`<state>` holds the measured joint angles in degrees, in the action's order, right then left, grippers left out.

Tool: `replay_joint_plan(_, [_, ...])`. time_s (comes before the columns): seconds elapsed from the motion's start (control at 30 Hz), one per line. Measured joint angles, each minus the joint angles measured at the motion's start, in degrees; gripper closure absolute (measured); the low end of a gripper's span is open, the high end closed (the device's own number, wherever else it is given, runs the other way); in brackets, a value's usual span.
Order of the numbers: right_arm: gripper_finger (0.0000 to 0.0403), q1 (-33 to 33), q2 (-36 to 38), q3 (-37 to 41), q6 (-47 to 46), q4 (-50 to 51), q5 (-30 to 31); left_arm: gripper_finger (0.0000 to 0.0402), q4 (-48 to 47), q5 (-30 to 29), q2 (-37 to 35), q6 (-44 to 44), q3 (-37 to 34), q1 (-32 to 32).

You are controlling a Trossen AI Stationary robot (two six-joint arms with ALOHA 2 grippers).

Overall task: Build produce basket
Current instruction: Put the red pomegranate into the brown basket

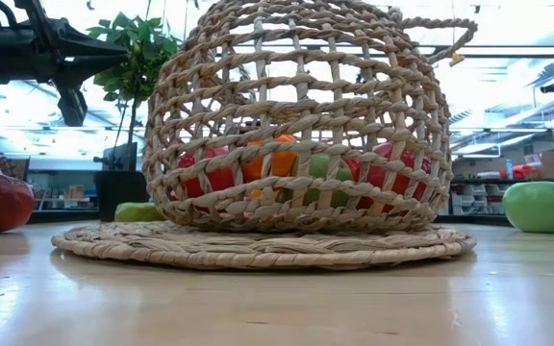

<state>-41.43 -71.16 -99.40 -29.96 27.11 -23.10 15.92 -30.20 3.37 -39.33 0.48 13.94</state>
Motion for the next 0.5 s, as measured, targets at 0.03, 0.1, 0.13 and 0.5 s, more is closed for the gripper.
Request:
replay_joint_plan(0.03, [0.0054,0.0,0.0,-0.8,-2.1,-3.8,-1.4,0.0367,0.0,0.0,0.0,0.0,0.0,0.0])
replay_joint_plan(0.1, [0.0054,0.0,0.0,-2.0,-6.3,-12.6,-3.8,0.0367,0.0,0.0,0.0,0.0,0.0,0.0])
replay_joint_plan(0.13, [0.0054,0.0,0.0,-2.3,-8.4,-17.0,-4.5,0.0366,0.0,0.0,0.0,0.0,0.0,0.0])
replay_joint_plan(0.5, [0.0054,0.8,0.0,-2.9,-20.9,-37.7,-4.9,0.0366,0.0,0.0,0.0,0.0,0.0,0.0])
